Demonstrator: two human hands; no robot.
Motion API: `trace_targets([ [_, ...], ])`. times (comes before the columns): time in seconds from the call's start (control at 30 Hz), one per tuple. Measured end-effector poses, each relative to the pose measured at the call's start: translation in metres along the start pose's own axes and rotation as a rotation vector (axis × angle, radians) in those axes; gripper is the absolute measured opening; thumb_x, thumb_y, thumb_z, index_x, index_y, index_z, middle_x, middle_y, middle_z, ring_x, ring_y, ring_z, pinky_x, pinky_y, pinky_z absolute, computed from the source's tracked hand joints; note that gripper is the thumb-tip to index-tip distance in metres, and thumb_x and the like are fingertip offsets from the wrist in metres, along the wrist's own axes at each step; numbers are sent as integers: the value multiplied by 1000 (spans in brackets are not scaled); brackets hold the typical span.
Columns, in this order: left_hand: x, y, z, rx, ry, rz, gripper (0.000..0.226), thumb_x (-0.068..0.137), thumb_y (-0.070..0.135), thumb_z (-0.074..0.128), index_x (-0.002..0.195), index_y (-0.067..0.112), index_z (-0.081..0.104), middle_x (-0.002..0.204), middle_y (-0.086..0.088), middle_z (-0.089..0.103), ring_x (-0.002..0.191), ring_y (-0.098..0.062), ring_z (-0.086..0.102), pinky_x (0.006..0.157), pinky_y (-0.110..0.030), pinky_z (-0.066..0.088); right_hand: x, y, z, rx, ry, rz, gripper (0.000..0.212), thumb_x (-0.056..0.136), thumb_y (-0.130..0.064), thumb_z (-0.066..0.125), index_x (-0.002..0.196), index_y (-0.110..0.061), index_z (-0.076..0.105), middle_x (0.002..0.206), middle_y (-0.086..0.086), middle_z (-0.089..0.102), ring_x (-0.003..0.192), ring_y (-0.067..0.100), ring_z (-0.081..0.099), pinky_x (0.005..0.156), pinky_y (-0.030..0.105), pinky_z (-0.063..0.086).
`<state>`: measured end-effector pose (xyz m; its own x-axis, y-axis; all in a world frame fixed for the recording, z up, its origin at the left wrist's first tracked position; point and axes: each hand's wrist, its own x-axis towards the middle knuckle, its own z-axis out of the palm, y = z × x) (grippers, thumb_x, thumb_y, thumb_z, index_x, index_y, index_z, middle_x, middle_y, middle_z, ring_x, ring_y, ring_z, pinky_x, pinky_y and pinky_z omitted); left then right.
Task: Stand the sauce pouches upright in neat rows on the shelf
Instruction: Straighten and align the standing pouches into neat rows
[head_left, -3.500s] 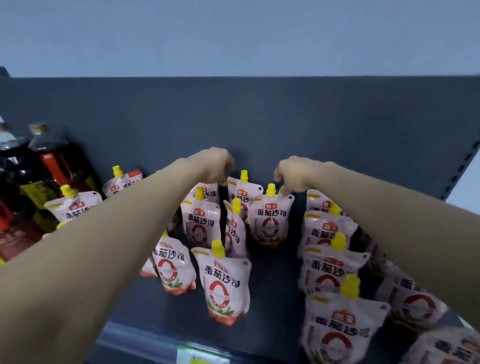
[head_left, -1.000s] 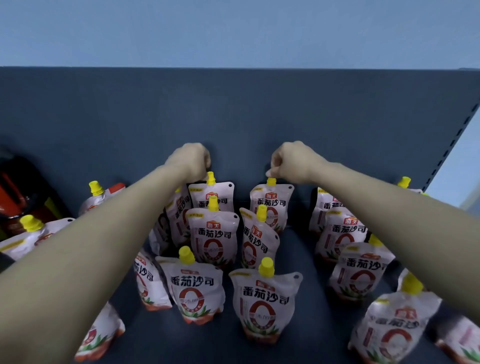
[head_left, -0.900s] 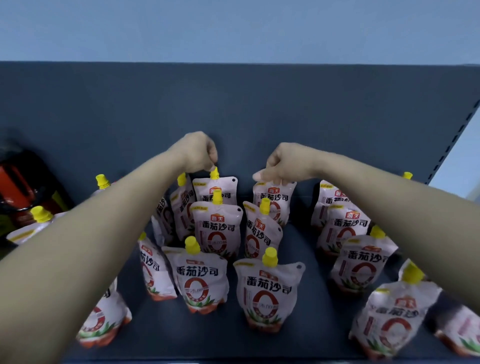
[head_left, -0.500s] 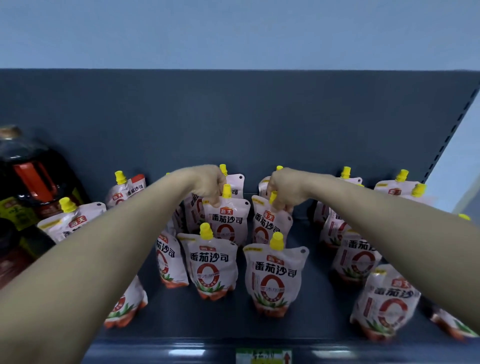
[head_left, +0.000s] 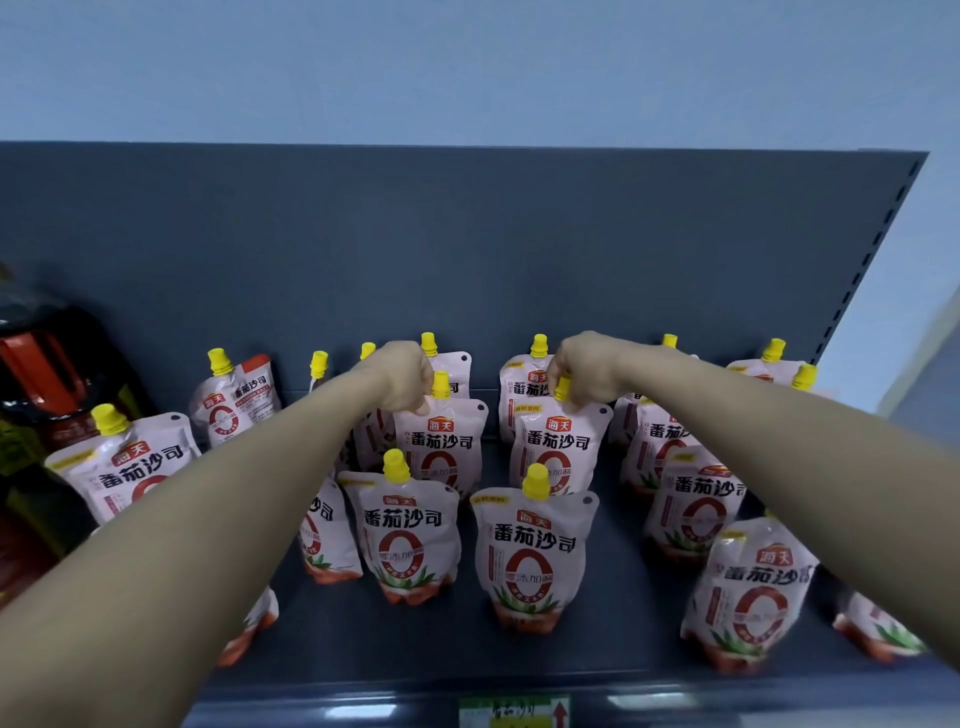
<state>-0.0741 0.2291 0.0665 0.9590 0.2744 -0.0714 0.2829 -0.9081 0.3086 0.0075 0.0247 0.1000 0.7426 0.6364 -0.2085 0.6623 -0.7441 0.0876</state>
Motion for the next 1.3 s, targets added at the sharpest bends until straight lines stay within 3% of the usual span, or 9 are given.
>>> trace_targets([
  [0.13,0,-1,1,-11,3,-7,23,79,10,74,100,2,69,87,-7,61,82,-23,56,80,-31,49,3,2,2,25,15,-4,30,85,-16,70,115,-20,68,121,6,62,90,20,52,73,25,43],
  [0.23,1,0,2,-12,12,-11,25,78,10,74,101,3,69,89,-6,61,84,-22,57,82,-30,49,6,2,3,58,29,1,28,84,-13,70,111,-21,69,119,8,62,80,21,54,58,23,45],
  [0.33,0,0,1,-4,7,-28,24,77,10,75,99,3,69,87,-7,61,82,-23,56,79,-30,49,6,3,2,64,23,-11,30,84,-14,70,113,-20,68,114,6,61,79,19,52,53,18,40],
  [0.87,-8,-3,-4,0,2,-46,20,79,10,73,98,2,68,83,-6,58,78,-22,53,70,-26,40,8,0,6,125,38,-3,29,83,-13,72,111,-20,70,122,6,61,93,19,51,78,25,44],
  [0.97,-9,-4,-3,-1,4,-44,21,80,9,72,99,2,68,85,-6,58,79,-23,53,71,-26,40,6,-2,6,126,35,8,30,84,-10,70,112,-20,69,123,7,60,92,19,51,75,25,45],
  [1.1,-10,-6,-3,0,9,-50,22,80,8,72,100,1,67,85,-7,58,80,-23,53,70,-26,40,4,-5,7,114,38,8,30,86,-9,67,115,-19,68,123,9,59,86,20,51,53,19,43],
  [1.23,-12,-10,-3,15,15,-59,21,79,9,73,99,2,67,85,-7,59,81,-24,54,71,-26,41,5,-8,8,104,46,7,30,87,-11,67,116,-18,67,122,10,59,87,21,54,56,21,45],
  [1.3,-13,-12,-4,19,12,-64,20,79,9,73,98,2,67,85,-7,59,81,-24,53,71,-27,40,5,-9,8,100,54,12,29,87,-9,66,115,-18,67,122,10,60,91,23,56,66,27,51],
])
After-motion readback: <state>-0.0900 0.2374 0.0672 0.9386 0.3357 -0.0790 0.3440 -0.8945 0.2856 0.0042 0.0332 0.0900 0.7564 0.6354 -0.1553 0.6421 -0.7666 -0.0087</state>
